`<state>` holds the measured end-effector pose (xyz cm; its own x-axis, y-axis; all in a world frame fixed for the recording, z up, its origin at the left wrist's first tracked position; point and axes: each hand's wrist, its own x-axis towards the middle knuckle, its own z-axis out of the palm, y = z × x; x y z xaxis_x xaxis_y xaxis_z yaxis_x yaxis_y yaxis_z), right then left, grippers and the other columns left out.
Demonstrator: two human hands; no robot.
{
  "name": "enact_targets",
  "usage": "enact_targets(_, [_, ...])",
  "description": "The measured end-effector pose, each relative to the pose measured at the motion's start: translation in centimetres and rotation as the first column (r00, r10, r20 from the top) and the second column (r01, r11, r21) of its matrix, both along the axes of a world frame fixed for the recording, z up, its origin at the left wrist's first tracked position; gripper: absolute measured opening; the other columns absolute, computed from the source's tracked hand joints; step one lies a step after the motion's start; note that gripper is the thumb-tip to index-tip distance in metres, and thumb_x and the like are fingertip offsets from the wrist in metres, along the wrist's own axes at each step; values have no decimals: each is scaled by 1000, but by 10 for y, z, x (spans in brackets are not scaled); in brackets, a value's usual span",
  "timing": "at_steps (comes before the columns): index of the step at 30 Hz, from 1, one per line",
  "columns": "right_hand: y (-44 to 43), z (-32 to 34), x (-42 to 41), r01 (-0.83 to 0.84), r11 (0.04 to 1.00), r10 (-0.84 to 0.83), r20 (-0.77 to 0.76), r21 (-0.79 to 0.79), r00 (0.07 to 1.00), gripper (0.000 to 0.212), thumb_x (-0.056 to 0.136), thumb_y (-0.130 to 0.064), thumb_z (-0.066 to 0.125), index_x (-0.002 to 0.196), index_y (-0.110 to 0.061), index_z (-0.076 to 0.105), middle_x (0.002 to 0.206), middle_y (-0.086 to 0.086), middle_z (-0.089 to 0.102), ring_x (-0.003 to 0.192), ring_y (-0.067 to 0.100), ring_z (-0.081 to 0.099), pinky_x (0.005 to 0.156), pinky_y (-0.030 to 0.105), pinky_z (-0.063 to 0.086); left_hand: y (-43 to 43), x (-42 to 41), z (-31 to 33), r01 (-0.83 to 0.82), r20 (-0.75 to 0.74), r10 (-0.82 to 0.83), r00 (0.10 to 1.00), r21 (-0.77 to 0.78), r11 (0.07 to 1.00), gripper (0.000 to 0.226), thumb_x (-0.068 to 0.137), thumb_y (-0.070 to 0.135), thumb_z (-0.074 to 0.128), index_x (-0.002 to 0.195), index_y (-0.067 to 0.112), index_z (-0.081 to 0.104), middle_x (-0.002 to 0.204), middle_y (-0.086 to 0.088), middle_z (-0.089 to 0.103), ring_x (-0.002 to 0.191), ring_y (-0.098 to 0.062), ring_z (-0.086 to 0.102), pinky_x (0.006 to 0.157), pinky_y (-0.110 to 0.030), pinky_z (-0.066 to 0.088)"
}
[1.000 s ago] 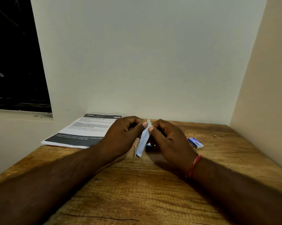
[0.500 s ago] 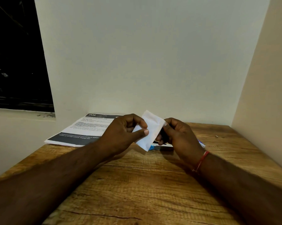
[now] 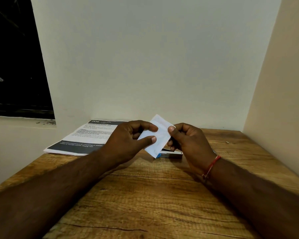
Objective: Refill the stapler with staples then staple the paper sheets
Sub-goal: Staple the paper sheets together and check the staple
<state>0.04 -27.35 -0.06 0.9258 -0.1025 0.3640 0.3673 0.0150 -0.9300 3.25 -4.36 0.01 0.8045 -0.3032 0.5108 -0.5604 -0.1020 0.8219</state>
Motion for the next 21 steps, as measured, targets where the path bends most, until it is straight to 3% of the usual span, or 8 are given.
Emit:
enact_targets(4, [4, -3, -3, -49, 998, 50, -27, 43, 998, 17, 104, -26, 78, 93, -15, 84, 81, 15, 79, 71, 22, 70, 60, 33, 59, 1, 1, -1, -42, 21, 42, 999, 3, 999, 28, 92, 9, 94, 115, 26, 88, 119, 5, 89, 110, -12, 85, 81, -29, 68])
enact_targets(7, [7, -6, -5, -70, 997, 71, -66, 16, 995, 6, 94, -29, 89, 91, -25, 86, 92, 13, 85, 77, 19, 75, 72, 42, 64, 1, 1, -2, -59, 27, 59, 998, -20, 998, 28, 92, 9, 94, 113, 27, 89, 118, 6, 89, 108, -11, 86, 84, -34, 71])
enact_targets(10, [7, -6, -5, -37, 999, 36, -75, -4, 997, 13, 96, -29, 88, 83, -28, 85, 82, 9, 83, 70, 16, 72, 76, 48, 63, -1, 1, -2, -27, 28, 29, 999, -45, 999, 30, 92, 6, 93, 114, 26, 88, 117, 6, 89, 108, -13, 86, 84, -31, 71])
enact_targets(14, [5, -3, -6, 39, 997, -39, -6, -61, 999, 20, 100, -25, 83, 80, -24, 81, 72, 6, 78, 61, 14, 66, 62, 34, 59, -2, 0, -3, 36, 14, -35, 999, -60, 998, 34, 91, 0, 92, 117, 21, 86, 115, 2, 90, 109, -15, 87, 87, -31, 71])
enact_targets(21, [8, -3, -9, -6, 997, 0, -75, -72, 997, 15, 99, -34, 84, 88, -24, 85, 82, 4, 83, 69, 13, 75, 68, 36, 65, -1, 1, -2, -22, 32, 23, 999, -36, 999, 33, 90, 3, 94, 117, 21, 87, 114, 2, 90, 107, -16, 87, 93, -43, 72])
